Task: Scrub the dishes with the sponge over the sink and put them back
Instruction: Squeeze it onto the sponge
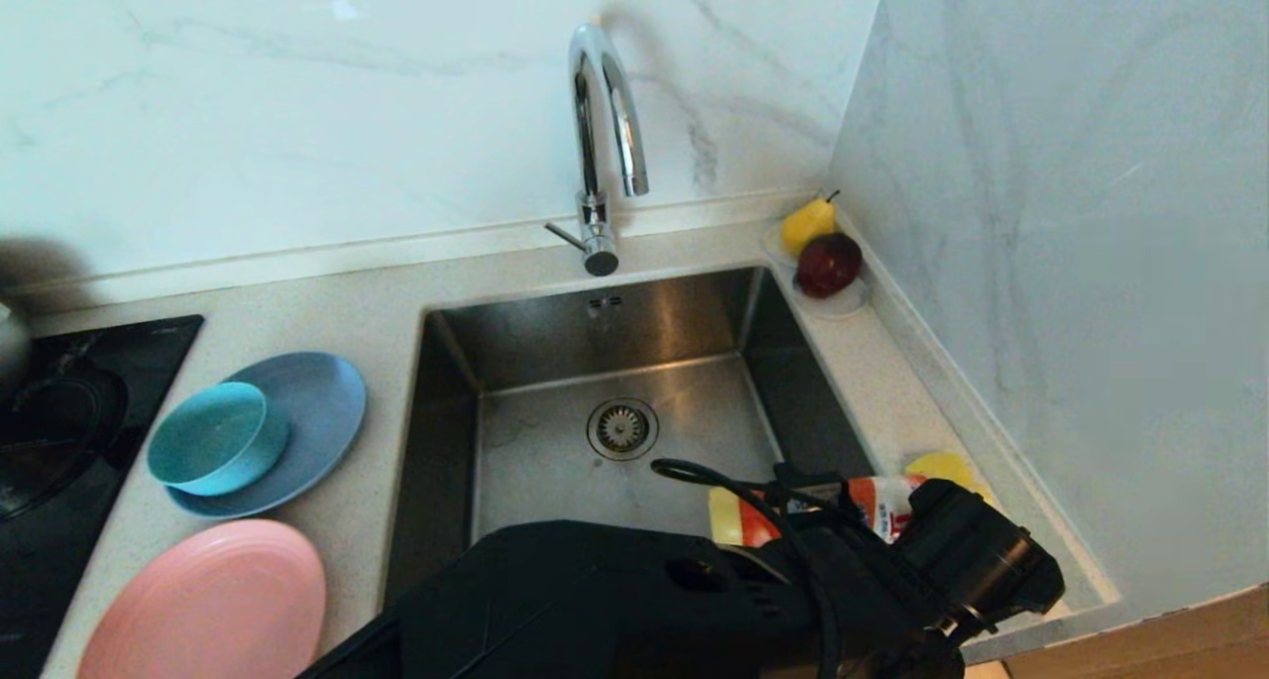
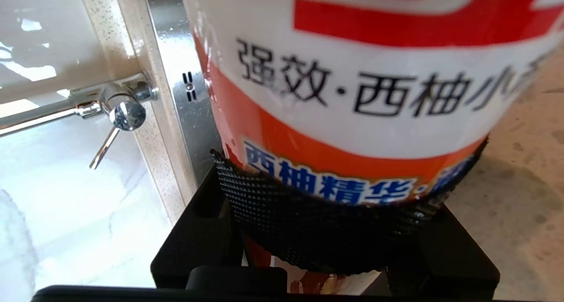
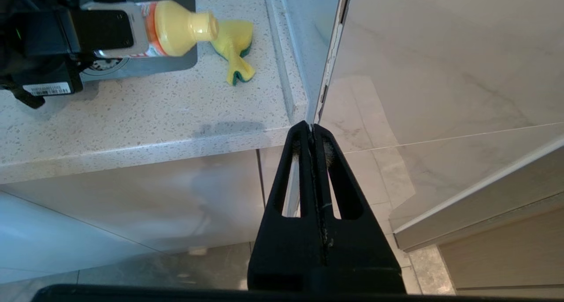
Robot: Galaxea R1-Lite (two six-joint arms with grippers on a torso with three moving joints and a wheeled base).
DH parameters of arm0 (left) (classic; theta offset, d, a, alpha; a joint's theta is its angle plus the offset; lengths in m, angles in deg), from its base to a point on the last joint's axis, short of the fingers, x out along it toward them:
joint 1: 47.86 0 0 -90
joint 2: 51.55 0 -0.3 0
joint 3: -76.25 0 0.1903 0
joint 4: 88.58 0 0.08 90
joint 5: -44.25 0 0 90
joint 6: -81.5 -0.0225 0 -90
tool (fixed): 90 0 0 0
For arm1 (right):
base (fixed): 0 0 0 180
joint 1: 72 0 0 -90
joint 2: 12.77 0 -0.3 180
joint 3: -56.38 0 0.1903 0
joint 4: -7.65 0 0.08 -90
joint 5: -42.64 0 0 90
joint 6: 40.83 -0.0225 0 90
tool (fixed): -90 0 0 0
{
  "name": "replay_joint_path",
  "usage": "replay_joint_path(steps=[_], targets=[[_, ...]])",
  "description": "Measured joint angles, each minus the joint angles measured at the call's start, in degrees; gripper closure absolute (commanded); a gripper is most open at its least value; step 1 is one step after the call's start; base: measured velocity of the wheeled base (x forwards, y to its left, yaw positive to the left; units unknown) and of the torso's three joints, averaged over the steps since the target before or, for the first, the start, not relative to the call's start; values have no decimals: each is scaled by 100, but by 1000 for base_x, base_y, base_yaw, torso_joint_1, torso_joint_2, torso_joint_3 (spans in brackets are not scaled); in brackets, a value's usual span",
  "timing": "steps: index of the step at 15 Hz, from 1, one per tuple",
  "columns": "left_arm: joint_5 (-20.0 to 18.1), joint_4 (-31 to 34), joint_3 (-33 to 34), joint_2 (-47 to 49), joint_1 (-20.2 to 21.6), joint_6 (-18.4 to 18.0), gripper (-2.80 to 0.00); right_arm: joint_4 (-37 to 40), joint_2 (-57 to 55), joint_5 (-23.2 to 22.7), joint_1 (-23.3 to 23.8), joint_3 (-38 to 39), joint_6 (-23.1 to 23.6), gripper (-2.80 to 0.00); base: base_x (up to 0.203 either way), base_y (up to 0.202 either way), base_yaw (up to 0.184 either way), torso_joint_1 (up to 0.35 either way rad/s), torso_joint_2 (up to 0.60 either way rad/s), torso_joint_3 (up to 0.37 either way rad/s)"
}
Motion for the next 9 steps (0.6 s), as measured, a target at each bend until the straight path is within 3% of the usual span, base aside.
replay_joint_path(steps=[9], targets=[[268, -29, -13, 156, 0, 28, 0, 1, 0, 0, 0, 0, -2, 0, 0, 0, 0, 0, 0, 0]])
